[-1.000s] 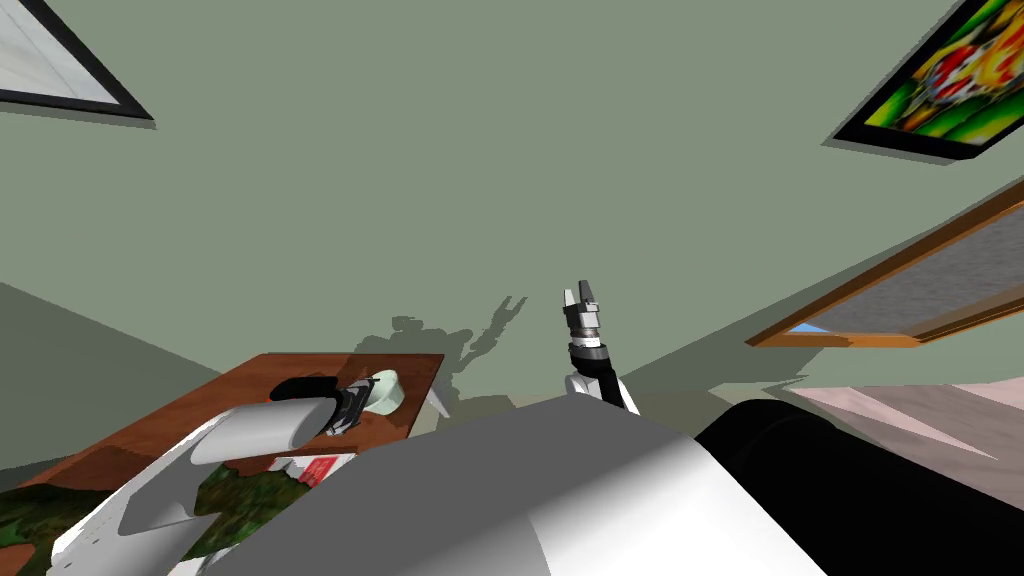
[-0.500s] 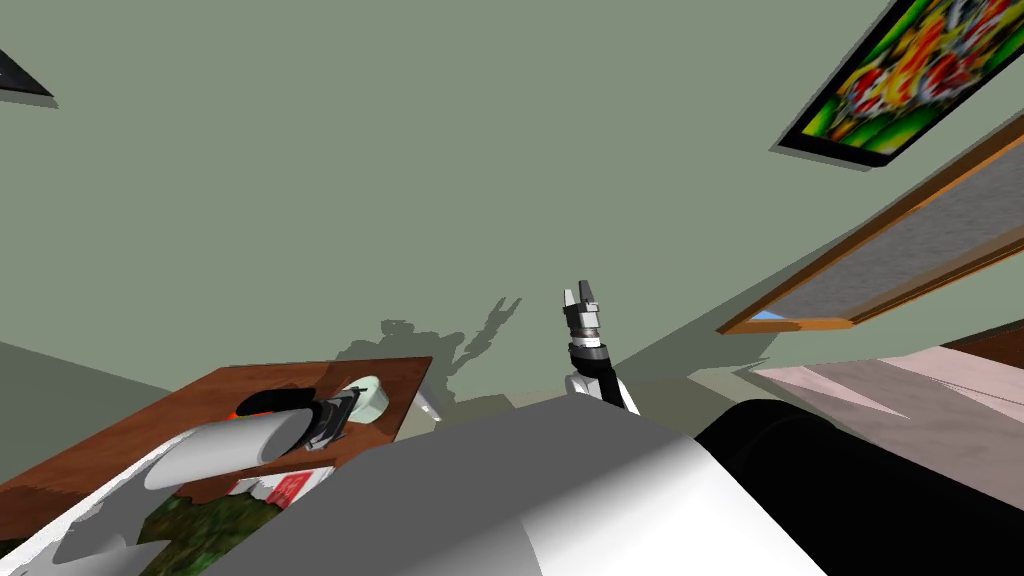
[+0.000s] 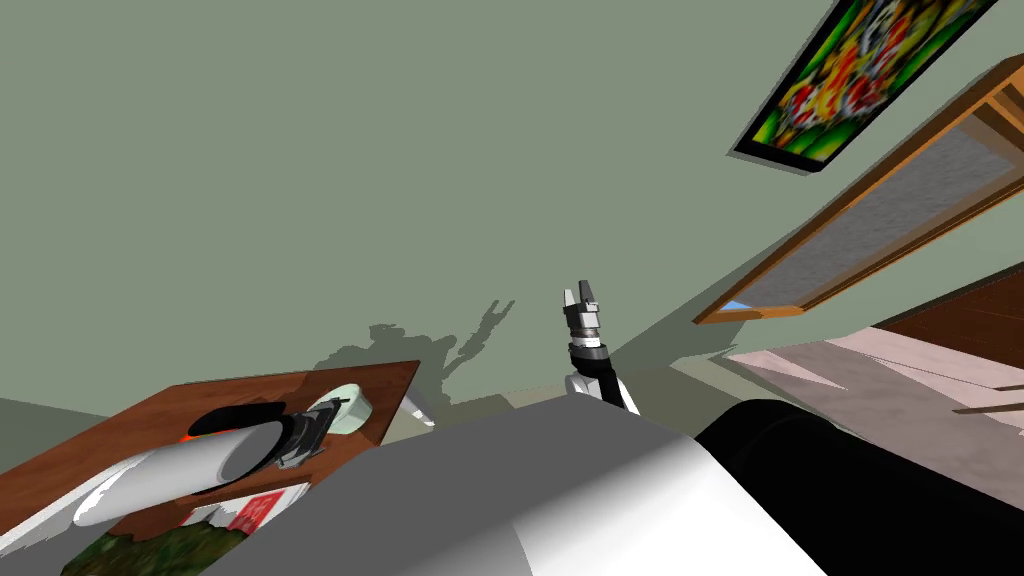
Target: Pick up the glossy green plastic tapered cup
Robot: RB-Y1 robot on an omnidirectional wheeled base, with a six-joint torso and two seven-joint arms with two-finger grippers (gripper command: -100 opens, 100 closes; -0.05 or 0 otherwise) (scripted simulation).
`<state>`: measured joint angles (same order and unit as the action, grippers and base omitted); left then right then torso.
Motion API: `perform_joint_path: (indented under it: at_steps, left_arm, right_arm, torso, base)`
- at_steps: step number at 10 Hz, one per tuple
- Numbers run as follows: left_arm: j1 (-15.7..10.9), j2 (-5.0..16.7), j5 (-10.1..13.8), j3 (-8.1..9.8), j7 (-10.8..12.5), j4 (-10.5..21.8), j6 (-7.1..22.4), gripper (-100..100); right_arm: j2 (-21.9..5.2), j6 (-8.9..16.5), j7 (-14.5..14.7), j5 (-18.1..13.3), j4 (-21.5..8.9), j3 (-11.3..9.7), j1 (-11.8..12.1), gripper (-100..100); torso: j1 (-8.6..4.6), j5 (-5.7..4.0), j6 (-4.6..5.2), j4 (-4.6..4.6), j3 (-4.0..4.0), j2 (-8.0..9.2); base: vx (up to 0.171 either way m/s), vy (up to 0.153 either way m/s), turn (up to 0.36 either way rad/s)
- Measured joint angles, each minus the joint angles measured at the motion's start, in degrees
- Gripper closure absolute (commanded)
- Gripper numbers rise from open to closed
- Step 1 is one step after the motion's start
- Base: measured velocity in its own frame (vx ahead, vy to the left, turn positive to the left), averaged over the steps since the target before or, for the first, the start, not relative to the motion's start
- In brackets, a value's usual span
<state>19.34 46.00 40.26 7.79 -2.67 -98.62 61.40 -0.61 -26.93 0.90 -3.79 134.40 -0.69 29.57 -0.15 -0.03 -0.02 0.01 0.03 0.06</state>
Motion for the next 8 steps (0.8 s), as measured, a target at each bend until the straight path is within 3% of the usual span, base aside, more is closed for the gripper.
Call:
perform_joint_path:
  at_steps: [3,8]
  left_arm:
    - [0.06,2.31,3.77,0.30,-2.02,5.39,-3.64,-100]
    - [3.15,7.60,11.54,2.02,-5.29,12.97,-10.71,-100]
  right_arm:
    - [0.00,0.00,0.00,0.00,0.00,0.00,0.00,0]
    - [0.00,0.00,0.00,0.00,0.00,0.00,0.01,0]
  torso:
    - [-0.05,-0.01,0.00,0.01,0.02,0.04]
    - [-0.08,-0.03,-0.04,0.01,0.02,0.02]
  base:
    - [-0.022,-0.058,-0.092]
    - [-0.014,-0.072,-0.107]
